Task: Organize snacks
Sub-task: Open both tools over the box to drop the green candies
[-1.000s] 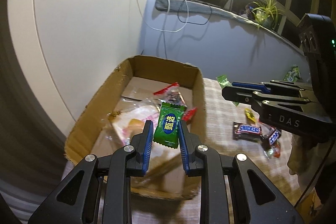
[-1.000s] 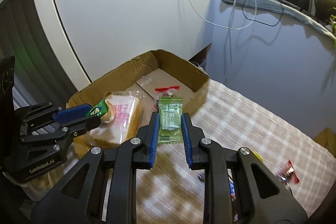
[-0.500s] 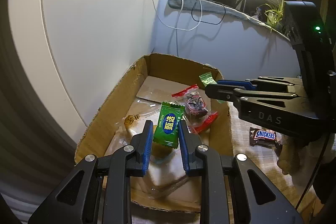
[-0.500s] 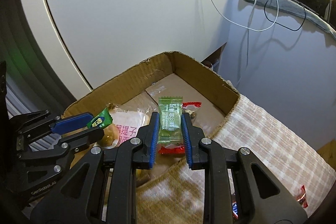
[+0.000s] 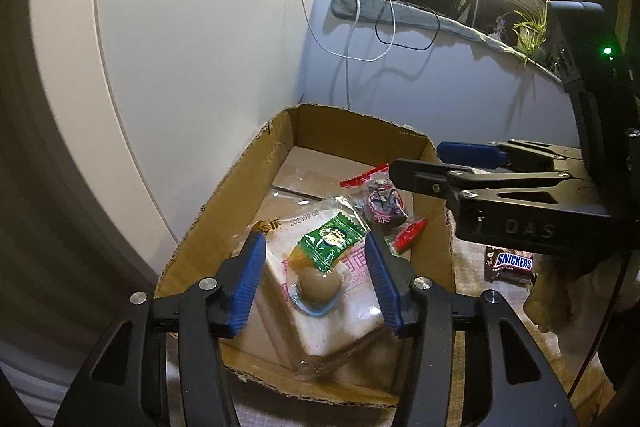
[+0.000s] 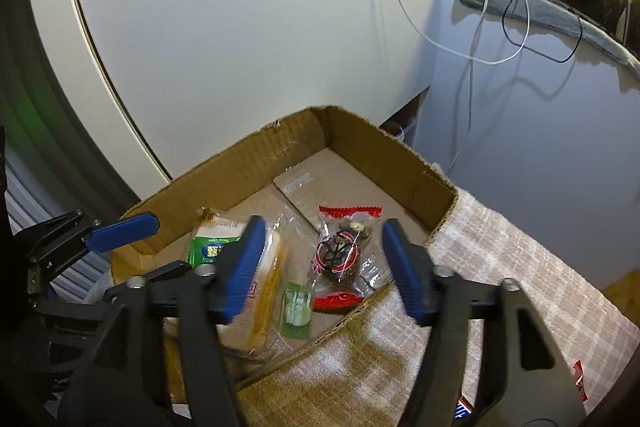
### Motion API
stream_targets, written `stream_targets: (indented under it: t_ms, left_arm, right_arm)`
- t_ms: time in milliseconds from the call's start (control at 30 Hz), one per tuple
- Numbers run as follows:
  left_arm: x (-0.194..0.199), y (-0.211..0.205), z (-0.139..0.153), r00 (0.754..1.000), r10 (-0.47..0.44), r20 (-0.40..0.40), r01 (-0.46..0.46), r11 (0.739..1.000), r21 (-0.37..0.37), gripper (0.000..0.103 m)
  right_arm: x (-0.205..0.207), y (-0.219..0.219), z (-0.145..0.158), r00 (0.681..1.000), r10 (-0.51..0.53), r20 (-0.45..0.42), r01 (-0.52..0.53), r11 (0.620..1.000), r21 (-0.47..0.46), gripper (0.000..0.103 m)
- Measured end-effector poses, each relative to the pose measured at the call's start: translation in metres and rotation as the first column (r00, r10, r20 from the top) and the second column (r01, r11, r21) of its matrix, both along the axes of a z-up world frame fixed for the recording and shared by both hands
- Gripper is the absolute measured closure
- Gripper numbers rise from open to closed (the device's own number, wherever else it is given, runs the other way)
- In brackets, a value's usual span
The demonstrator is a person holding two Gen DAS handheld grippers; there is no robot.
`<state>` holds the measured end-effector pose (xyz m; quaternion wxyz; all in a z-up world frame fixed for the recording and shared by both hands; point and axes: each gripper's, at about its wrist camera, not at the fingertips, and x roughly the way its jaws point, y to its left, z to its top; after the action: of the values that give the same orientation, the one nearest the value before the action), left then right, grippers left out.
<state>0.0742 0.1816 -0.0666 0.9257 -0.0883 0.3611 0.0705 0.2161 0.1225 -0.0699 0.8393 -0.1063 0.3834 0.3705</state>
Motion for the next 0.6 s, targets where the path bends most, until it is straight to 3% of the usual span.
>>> stream_targets:
  t_ms: [300,600]
  left_arm:
    - [-0.006,-0.005,0.007,1.000,-0.001,0.018,0.001,1.000,0.010,0.046]
    - [-0.012,-0.017,0.014,0.999,-0.016,0.034,0.015,1.000,0.023,0.039]
  right_arm:
    - [-0.007,-0.009,0.013,0.999,-0.022,0.032,0.022,1.000,0.012,0.019]
    - [-0.015,-0.029,0.023,0.998,-0.048,0.038,0.047,0.999,0.023,0.019]
